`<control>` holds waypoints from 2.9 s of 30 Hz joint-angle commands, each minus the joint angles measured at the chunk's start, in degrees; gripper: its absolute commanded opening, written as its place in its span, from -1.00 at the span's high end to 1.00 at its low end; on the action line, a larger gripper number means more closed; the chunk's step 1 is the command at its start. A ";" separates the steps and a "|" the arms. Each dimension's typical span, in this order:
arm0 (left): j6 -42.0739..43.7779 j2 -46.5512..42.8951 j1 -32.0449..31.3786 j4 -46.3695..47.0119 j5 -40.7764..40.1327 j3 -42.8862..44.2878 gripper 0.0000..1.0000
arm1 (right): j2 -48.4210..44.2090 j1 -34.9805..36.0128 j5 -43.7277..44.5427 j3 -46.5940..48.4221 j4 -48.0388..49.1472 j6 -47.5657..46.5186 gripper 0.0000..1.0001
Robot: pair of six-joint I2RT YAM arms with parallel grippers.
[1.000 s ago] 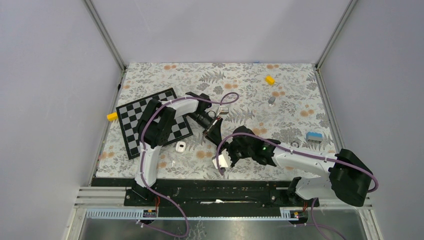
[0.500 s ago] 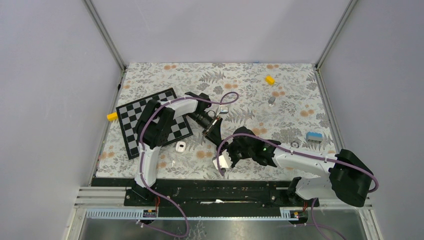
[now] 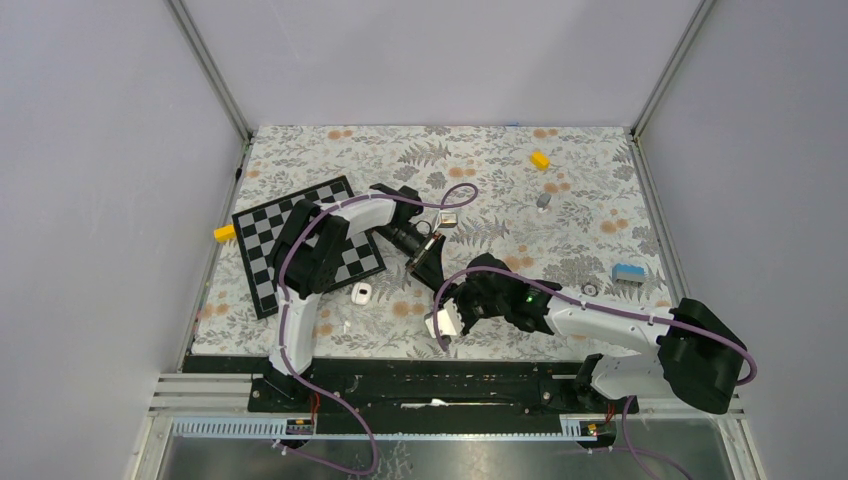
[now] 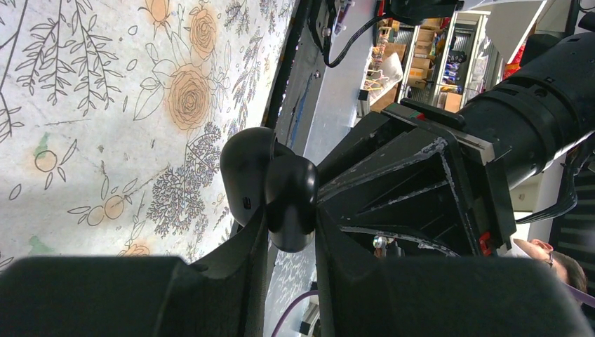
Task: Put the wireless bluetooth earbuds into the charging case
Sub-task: Insert the left earbud into the left side groove of the charging case, then place the charging case with the earbuds at the center of the board, then pick up the charging case from the center of the board.
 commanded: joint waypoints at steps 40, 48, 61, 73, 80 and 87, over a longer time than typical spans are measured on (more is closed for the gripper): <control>-43.18 13.17 6.10 49.16 -7.03 17.19 1.00 | -18.10 -11.49 57.65 4.06 -11.80 102.32 -0.97; -44.37 17.32 10.53 49.10 -6.61 21.20 1.00 | -18.23 -23.49 45.02 3.56 -15.86 103.41 -0.97; -37.65 22.27 14.29 37.93 -10.07 26.09 1.00 | -22.54 -23.49 47.65 0.48 -15.95 102.51 -0.97; -30.73 9.30 13.64 25.75 -28.88 26.20 -0.73 | -14.44 -23.63 49.58 4.65 -18.17 98.02 -0.97; -29.38 -7.83 13.18 16.84 -58.43 22.34 -0.88 | -11.14 -23.76 46.60 5.63 -16.13 100.33 -0.97; -36.22 -32.24 13.40 29.36 -79.73 -12.26 -0.98 | -9.88 -23.76 41.75 3.35 -10.45 99.17 -0.97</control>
